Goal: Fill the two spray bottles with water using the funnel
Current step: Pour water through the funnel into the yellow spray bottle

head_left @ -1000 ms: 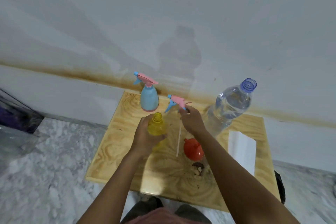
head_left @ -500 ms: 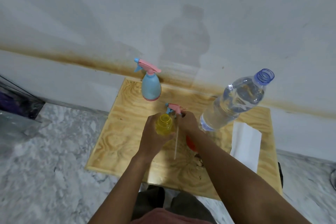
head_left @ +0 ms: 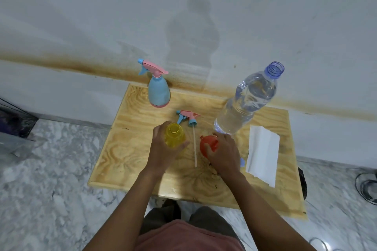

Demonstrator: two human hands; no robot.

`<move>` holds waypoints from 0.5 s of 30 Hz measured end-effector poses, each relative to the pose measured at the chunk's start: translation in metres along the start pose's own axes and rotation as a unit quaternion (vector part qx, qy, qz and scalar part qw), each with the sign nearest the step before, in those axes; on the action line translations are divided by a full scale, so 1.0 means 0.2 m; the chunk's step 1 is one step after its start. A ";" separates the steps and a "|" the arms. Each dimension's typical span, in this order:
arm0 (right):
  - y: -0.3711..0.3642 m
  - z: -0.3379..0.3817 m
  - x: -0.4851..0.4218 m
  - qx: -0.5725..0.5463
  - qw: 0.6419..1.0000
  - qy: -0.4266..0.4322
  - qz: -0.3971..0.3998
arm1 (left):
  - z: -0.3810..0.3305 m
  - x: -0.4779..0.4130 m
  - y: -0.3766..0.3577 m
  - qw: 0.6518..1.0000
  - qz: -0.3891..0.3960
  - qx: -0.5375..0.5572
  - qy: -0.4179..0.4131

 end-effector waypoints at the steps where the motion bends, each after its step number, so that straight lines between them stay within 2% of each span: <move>1: -0.03 -0.04 0.00 0.005 1.000 -0.017 0.021 | 0.01 0.01 -0.01 1.000 0.006 0.001 0.007; 4: -0.08 -0.09 -0.03 -0.010 0.999 -0.034 0.040 | 0.02 0.02 -0.02 1.000 0.017 0.007 0.024; 10: -0.02 -0.10 -0.09 -0.015 1.000 -0.016 0.006 | -0.01 0.03 -0.04 0.998 0.010 0.030 0.045; 15: 0.23 0.05 -0.03 -0.118 0.990 0.043 -0.070 | -0.02 0.04 -0.01 0.997 0.015 0.017 0.074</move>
Point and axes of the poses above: each hand's wrist, its own x-axis away from the middle knuckle, its own y-axis out of the back of the hand, z = x × y, the point moved 8 cm from there along -x, towards the middle knuckle, and after that the axes turned 6 degrees about x, right-handed, at the moved point
